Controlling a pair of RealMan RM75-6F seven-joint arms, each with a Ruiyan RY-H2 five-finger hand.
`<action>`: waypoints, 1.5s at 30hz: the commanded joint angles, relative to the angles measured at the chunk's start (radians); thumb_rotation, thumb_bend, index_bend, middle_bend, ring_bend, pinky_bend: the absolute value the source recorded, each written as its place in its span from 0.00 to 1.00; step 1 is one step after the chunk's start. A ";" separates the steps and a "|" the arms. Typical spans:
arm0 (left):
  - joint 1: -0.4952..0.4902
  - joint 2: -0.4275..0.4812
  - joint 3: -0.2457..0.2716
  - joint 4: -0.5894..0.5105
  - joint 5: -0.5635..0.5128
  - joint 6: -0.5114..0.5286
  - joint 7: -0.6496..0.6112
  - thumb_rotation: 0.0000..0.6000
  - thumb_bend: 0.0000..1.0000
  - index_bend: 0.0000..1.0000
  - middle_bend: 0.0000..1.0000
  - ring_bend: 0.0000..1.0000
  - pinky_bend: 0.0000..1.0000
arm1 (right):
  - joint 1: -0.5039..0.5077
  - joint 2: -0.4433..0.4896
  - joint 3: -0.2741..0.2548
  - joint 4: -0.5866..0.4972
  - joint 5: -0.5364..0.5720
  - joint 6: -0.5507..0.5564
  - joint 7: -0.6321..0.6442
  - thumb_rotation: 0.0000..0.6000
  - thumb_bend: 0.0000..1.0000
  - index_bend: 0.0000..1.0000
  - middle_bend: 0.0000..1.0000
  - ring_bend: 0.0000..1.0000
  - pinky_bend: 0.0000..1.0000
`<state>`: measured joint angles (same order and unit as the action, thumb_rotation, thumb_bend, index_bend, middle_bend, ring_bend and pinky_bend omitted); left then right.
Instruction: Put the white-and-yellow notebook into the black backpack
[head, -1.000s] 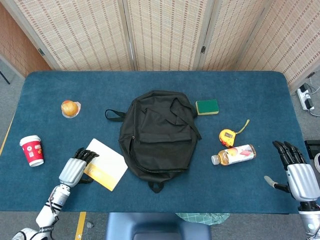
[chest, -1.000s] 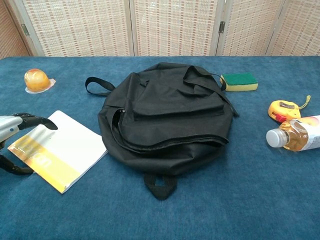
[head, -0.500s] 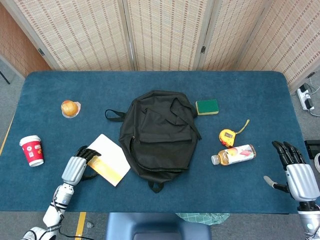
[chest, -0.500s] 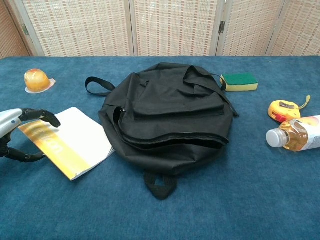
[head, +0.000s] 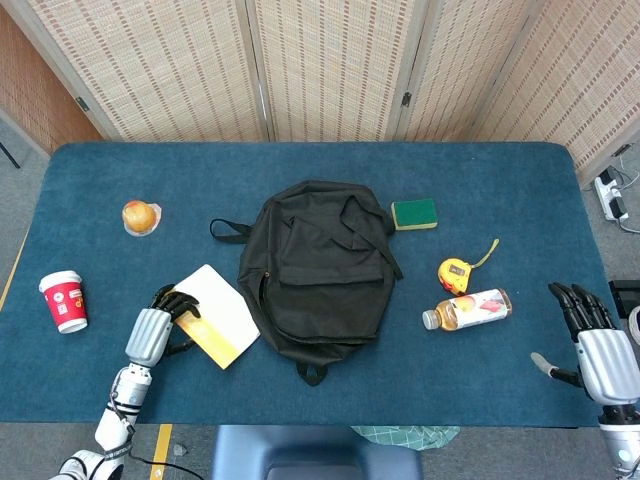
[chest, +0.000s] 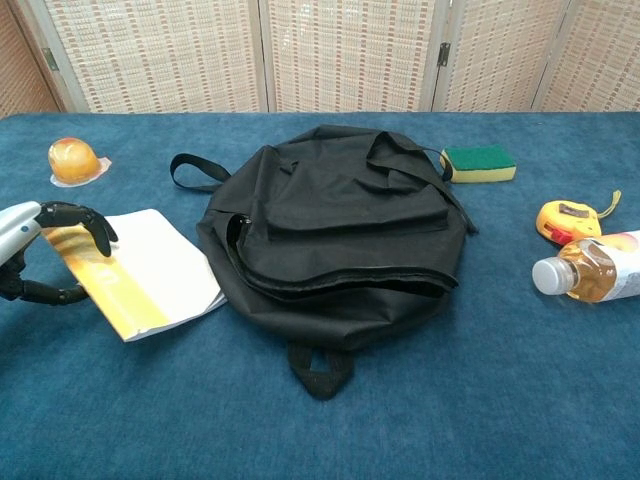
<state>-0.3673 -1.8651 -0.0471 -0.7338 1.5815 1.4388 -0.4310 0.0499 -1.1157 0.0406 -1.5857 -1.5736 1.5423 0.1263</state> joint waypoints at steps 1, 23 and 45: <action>0.005 -0.011 0.002 0.017 0.001 0.015 -0.011 1.00 0.36 0.58 0.42 0.30 0.18 | -0.001 -0.001 0.000 0.003 0.000 0.000 0.003 1.00 0.10 0.09 0.13 0.07 0.10; 0.045 -0.022 0.024 0.104 0.039 0.172 0.016 1.00 0.47 0.72 0.51 0.37 0.20 | 0.012 0.000 -0.010 -0.010 -0.027 -0.017 -0.023 1.00 0.10 0.09 0.13 0.07 0.10; 0.051 0.130 0.005 -0.096 0.127 0.433 0.173 1.00 0.47 0.73 0.54 0.40 0.21 | 0.329 -0.232 0.038 -0.122 0.017 -0.476 -0.196 1.00 0.22 0.22 0.19 0.13 0.10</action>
<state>-0.3171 -1.7454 -0.0429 -0.8174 1.7017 1.8648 -0.2681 0.3362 -1.3034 0.0566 -1.7066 -1.5901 1.1141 -0.0466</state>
